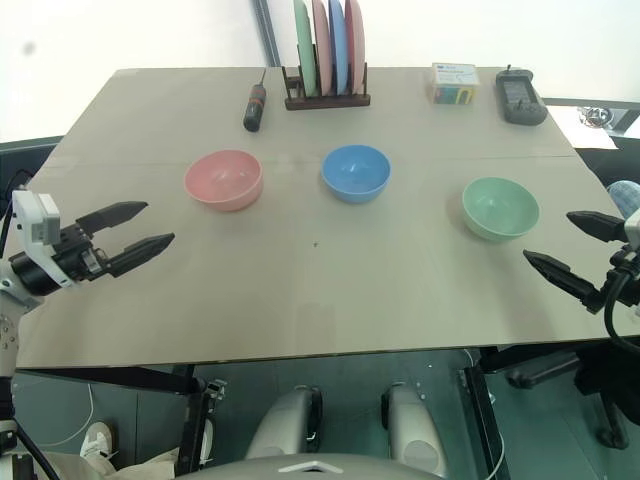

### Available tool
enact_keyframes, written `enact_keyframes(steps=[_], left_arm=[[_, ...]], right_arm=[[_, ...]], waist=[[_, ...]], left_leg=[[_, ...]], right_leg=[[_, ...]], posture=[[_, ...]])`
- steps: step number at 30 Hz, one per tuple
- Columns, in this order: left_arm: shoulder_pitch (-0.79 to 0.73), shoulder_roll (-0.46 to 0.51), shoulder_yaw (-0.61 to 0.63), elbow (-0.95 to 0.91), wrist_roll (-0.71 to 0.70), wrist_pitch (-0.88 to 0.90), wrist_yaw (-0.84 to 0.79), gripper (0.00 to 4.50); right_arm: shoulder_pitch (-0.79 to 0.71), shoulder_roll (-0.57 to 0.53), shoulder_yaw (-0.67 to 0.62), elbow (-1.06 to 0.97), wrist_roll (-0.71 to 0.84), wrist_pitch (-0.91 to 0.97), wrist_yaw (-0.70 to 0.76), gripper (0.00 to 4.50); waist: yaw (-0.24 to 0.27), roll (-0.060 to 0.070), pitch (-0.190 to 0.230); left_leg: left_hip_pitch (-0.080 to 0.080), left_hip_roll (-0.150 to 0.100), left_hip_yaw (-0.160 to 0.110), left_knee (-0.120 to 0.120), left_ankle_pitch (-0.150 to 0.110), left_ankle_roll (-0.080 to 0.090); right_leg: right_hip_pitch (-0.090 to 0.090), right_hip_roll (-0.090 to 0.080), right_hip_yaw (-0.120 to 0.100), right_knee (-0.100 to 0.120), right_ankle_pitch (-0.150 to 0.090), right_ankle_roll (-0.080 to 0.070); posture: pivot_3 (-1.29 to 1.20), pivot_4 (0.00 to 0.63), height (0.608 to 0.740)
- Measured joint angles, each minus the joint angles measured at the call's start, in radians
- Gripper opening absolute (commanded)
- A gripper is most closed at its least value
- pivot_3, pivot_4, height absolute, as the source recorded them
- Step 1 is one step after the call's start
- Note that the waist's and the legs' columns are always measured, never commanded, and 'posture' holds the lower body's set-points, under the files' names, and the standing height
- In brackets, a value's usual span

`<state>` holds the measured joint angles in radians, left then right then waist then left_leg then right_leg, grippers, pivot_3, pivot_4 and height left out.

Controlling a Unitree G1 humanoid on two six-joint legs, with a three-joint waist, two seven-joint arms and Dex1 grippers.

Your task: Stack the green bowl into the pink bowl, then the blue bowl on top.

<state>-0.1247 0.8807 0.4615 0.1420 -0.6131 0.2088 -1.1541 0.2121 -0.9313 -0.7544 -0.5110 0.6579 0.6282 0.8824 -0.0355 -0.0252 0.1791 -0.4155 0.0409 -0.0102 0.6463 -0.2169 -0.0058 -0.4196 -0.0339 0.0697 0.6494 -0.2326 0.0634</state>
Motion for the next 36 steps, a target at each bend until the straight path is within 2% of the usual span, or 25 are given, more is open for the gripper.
enact_keyframes(steps=[11,13,15,18,21,27,33,36], left_arm=[[-0.024,-0.028,-0.002,-0.021,-0.018,0.06,0.018,4.5],[-0.034,-0.042,-0.011,-0.042,0.016,0.06,0.073,4.5],[-0.047,-0.043,-0.052,-0.074,0.108,0.062,0.186,4.5],[-0.132,-0.042,-0.193,-0.157,0.297,0.157,0.404,4.5],[-0.221,-0.028,-0.276,-0.158,0.391,0.226,0.472,4.5],[-0.476,0.001,-0.562,-0.12,0.58,0.345,0.434,4.5],[-0.585,-0.022,-0.765,-0.031,0.723,0.382,0.362,4.5],[-0.628,-0.051,-0.814,0.024,0.775,0.37,0.354,3.68]], right_arm=[[-0.108,-0.001,0.125,0.0,-0.022,-0.002,-0.044,4.32],[-0.154,0.0,0.172,0.001,-0.019,-0.002,-0.05,4.32],[-0.216,0.021,0.229,-0.002,-0.011,-0.013,-0.056,4.32],[-0.336,0.104,0.398,-0.049,0.017,-0.043,-0.064,4.32],[-0.397,0.152,0.476,-0.048,0.009,-0.05,-0.079,4.32],[-0.509,0.284,0.676,0.002,-0.078,-0.126,-0.104,4.32],[-0.553,0.379,0.739,0.067,-0.124,-0.2,-0.106,4.32],[-0.572,0.422,0.754,0.088,-0.136,-0.228,-0.107,4.31]], waist=[[-0.001,0.0,0.0],[-0.001,0.0,0.0],[-0.001,0.0,0.0],[0.001,-0.002,0.0],[0.004,-0.003,0.001],[0.002,-0.004,0.002],[-0.003,-0.004,0.003],[-0.002,-0.004,0.003]], left_leg=[[0.0,0.0,0.0,0.0,0.0,0.0],[0.001,0.0,0.0,0.001,0.0,0.0],[0.001,0.0,-0.001,0.001,0.0,0.0],[0.001,0.0,-0.002,0.002,0.0,0.0],[0.0,-0.001,-0.003,0.002,0.0,0.0],[-0.001,-0.001,-0.003,0.002,0.0,0.0],[-0.002,-0.001,-0.003,0.002,0.0,0.0],[-0.001,-0.001,-0.004,0.003,0.0,0.0]], right_leg=[[0.0,0.0,0.0,0.0,0.0,0.0],[0.001,0.0,0.0,0.001,0.0,0.0],[0.002,0.001,0.0,0.001,0.0,0.0],[0.002,0.002,0.0,0.003,0.001,0.002],[0.002,0.002,-0.001,0.003,0.003,0.004],[0.0,0.002,0.0,0.003,0.005,0.001],[-0.002,0.003,0.0,0.008,0.005,0.001],[-0.002,0.003,0.0,0.009,0.005,0.001]], posture=[[0.0,0.15,0.74],[0.0,0.15,0.74],[0.0,0.15,0.74],[0.0,0.15,0.74],[0.0,0.15,0.74],[0.0,0.15,0.74],[0.0,0.15,0.74],[0.0,0.15,0.74]])
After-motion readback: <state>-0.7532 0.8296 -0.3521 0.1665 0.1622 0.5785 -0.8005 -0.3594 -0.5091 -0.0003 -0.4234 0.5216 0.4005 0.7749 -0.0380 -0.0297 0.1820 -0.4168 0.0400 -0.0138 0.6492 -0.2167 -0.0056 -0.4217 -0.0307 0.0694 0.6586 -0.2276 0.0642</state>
